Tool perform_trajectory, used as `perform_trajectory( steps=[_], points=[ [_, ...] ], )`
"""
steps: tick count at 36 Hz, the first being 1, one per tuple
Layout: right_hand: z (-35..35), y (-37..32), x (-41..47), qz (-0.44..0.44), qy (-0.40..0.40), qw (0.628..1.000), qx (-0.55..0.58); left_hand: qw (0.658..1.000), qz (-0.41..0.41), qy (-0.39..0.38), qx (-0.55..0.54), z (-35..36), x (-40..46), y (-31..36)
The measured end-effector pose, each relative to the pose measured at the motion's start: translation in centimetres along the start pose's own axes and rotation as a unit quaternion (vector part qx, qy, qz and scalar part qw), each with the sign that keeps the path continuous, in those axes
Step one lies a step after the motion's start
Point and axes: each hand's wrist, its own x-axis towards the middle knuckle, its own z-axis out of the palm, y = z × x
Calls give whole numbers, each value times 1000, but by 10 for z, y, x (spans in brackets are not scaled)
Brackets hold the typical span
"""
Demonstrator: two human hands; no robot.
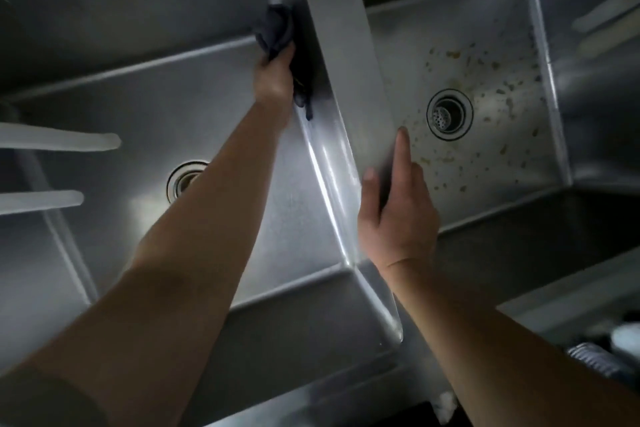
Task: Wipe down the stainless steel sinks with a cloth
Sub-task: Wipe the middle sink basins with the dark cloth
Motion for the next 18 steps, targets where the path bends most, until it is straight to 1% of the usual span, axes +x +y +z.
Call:
perform_trajectory(
  steps=[4, 7, 9, 12, 15, 18],
  points=[
    [3, 2, -3, -9, 31, 999, 8, 999, 10, -49, -21, -10, -75, -21],
    [6, 4, -1, 16, 33, 999, 6, 995, 6, -92, -49, -25, -130, -42],
    [6, 4, -1, 14, 30, 999, -2, 990, -4, -131, -61, -39, -164, -62],
    [6, 3, -2, 16, 22, 999, -20, 983, -43, -177, -14, -63, -204, -94],
    [6, 4, 1, 31, 13, 999, -17, 974, -91, -207, 30, -77, -227, -117],
    [5, 4, 0, 39, 8, 999, -8, 965, -106, -232, 54, -88, -248, -129]
  ],
)
